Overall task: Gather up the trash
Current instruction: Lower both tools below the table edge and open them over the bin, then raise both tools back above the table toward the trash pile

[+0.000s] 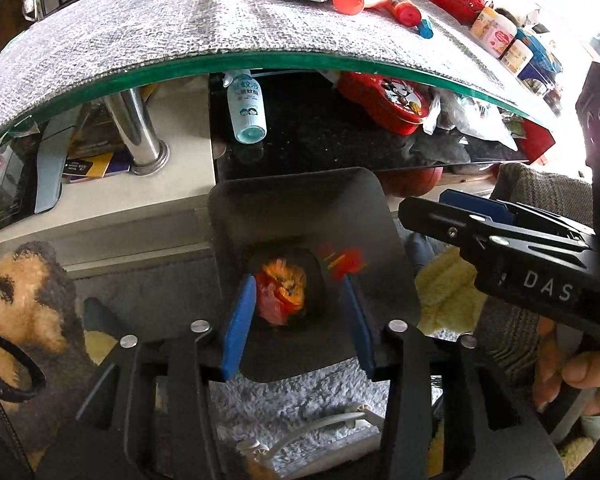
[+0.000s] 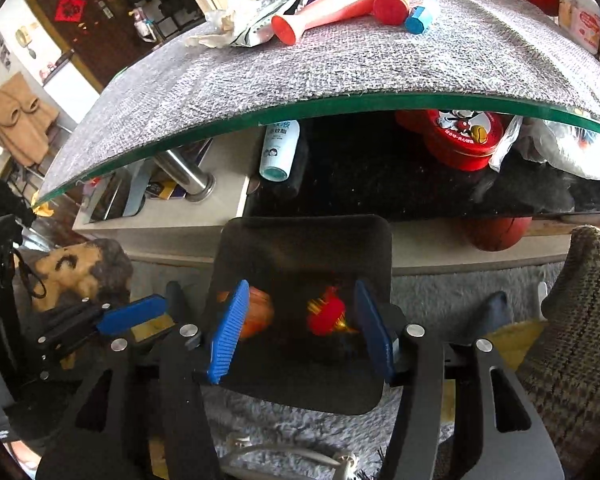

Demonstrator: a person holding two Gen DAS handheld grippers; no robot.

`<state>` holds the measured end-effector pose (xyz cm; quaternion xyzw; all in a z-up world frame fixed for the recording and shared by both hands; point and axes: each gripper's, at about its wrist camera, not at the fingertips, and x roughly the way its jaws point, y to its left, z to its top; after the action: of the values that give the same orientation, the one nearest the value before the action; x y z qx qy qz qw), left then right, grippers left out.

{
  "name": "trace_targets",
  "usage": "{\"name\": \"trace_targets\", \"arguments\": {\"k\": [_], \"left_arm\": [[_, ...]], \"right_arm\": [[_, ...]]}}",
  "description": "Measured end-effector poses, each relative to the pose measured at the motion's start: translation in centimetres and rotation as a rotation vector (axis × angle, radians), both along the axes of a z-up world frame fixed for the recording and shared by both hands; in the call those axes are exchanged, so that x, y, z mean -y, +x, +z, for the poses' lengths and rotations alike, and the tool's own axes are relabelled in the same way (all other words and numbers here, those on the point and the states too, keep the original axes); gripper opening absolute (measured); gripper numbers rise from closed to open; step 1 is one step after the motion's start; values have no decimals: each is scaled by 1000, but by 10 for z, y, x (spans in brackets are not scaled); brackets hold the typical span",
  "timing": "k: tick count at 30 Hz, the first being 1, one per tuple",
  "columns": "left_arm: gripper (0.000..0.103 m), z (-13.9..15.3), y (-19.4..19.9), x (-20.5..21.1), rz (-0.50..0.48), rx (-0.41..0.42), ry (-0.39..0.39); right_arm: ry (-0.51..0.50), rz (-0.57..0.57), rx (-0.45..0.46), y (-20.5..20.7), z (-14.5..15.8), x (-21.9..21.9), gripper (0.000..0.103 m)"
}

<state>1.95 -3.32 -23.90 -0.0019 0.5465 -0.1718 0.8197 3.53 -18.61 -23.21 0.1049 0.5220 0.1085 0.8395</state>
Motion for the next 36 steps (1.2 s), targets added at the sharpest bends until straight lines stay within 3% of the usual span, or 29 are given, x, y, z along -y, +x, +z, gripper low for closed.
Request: {"name": "trace_targets", "arguments": {"k": [4, 8, 13, 19, 29, 36], "left_arm": [[55, 2, 1, -2, 8, 11, 9], [79, 5, 2, -7, 26, 28, 15], [90, 9, 4, -16, 43, 43, -6], [90, 20, 5, -24, 75, 73, -5], [93, 92, 20, -25, 89, 202, -8], [94, 118, 46, -18, 82, 231, -15]], "right_arm": [[-3, -33, 11, 2, 3, 9, 66], [-17, -77, 22, 2, 3, 20, 79], [-13, -113, 28, 3, 4, 33, 87], [-13, -133, 41, 3, 17, 40, 87], [-71, -187, 176, 20, 88, 59, 87], [-92, -226, 203, 46, 106, 77, 87]]}}
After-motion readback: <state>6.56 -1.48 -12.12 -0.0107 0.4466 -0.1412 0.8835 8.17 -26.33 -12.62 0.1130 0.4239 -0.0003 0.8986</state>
